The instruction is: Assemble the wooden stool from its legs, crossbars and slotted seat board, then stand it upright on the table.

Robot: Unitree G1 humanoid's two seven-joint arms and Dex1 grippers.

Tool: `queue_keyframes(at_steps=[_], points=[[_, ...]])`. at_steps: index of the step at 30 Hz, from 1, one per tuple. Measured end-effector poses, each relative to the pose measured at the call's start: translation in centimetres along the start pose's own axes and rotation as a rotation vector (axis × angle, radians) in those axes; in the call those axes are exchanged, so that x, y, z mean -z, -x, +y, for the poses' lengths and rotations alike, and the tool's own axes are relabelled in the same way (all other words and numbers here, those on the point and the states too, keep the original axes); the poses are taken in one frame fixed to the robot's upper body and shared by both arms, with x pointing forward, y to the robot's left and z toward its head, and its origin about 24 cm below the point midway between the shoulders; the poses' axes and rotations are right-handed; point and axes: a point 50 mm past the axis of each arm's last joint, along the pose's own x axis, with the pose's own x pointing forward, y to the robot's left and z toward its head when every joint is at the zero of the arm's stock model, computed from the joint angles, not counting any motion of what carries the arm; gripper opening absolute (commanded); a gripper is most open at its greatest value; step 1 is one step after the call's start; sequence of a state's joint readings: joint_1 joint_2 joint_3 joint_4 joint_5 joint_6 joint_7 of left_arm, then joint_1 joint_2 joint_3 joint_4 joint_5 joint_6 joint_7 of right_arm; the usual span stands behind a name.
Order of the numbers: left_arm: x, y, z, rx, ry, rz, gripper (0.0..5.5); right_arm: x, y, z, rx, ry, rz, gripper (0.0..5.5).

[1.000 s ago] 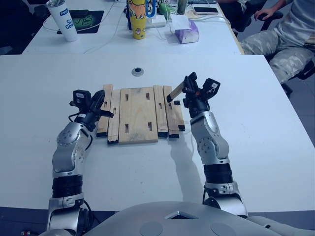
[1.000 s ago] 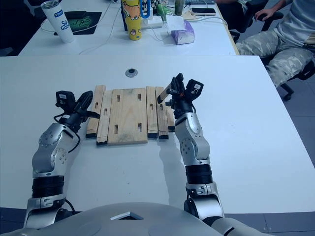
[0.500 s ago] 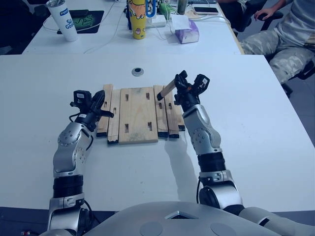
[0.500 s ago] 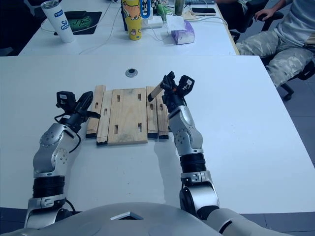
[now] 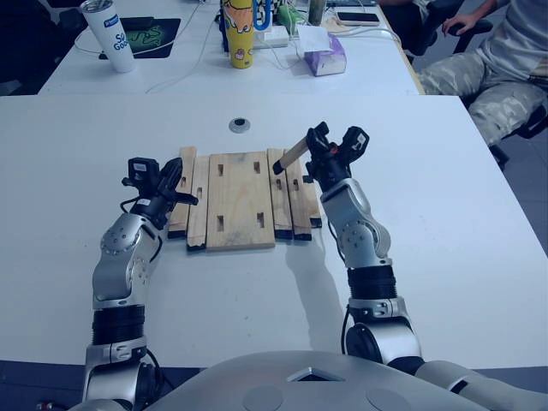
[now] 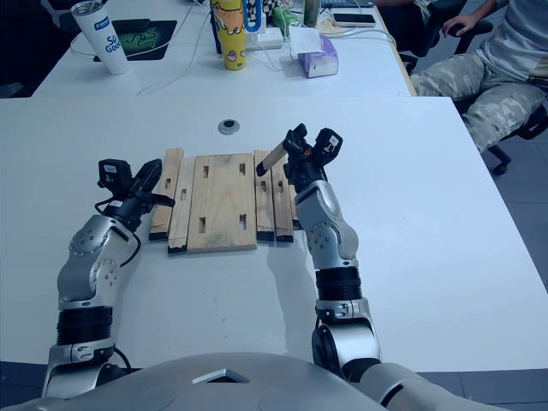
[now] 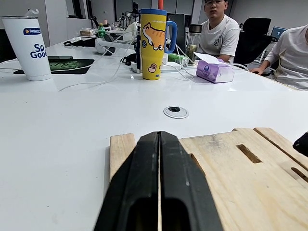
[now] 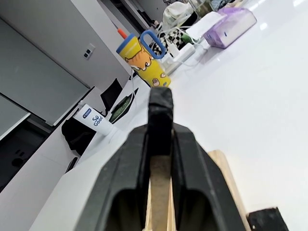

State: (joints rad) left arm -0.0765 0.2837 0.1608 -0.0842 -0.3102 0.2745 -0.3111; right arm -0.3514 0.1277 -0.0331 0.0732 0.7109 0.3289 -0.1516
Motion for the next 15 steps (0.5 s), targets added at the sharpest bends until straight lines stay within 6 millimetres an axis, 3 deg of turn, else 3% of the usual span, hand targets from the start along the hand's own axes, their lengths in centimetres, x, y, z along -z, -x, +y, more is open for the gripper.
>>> queue_keyframes(at_steps=[15], points=[[0.0,0.2,0.0,-0.003,-0.002,-0.002,0.0,0.6,0.5,-1.3,0.1,0.027,0.059,0.41]])
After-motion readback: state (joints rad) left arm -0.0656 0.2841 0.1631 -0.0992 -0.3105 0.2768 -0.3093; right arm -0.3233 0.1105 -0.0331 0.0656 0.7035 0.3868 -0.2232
